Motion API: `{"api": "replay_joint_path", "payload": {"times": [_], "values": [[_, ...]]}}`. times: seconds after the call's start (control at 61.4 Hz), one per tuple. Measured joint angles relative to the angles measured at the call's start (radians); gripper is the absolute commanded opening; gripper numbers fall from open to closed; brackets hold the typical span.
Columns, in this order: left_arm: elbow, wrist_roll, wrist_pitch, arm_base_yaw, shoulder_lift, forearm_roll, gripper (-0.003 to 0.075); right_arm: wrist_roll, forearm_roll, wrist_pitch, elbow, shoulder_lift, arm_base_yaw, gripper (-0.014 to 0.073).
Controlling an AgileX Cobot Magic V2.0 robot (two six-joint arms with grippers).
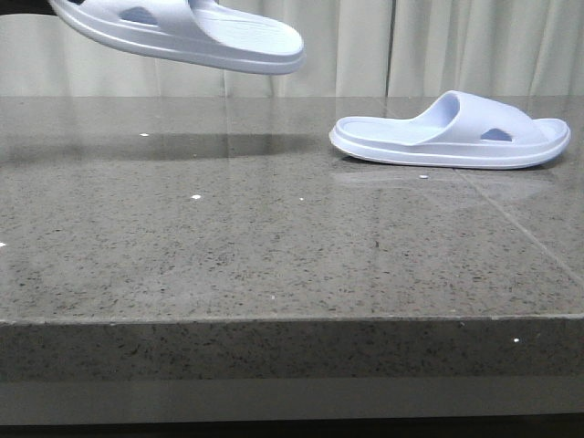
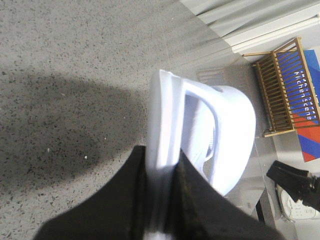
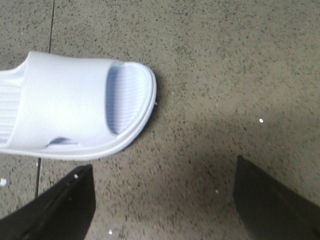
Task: Insert blue slippers together front up
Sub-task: 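Lift the grasped slipper off the table with the left gripper, then reach the right gripper to the other slipper's heel and grasp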
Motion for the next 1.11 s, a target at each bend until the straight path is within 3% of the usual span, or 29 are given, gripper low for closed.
{"api": "replay_joint_path", "payload": {"times": [0.13, 0.228, 0.326, 0.488, 0.651, 1.107], "values": [[0.0, -0.002, 0.0, 0.0, 0.0, 0.0, -0.0019, 0.0, 0.023, 0.03, -0.105, 0.118, 0.0, 0.0584], [0.0, -0.002, 0.0, 0.0, 0.0, 0.0, -0.0019, 0.0, 0.049, 0.058, -0.193, 0.218, -0.006, 0.0526], [0.0, -0.002, 0.0, 0.0, 0.0, 0.0, -0.0019, -0.042, 0.127, 0.109, -0.287, 0.325, -0.036, 0.0447], [0.0, -0.002, 0.0, 0.0, 0.0, 0.006, -0.0019, -0.146, 0.298, 0.183, -0.376, 0.451, -0.101, 0.044], [0.0, -0.002, 0.0, 0.0, 0.0, 0.012, -0.0019, -0.239, 0.433, 0.237, -0.397, 0.522, -0.145, 0.044], [0.0, -0.002, 0.0, 0.0, 0.0, 0.014, -0.0019, -0.329, 0.596, 0.291, -0.409, 0.627, -0.162, 0.0431]]}}
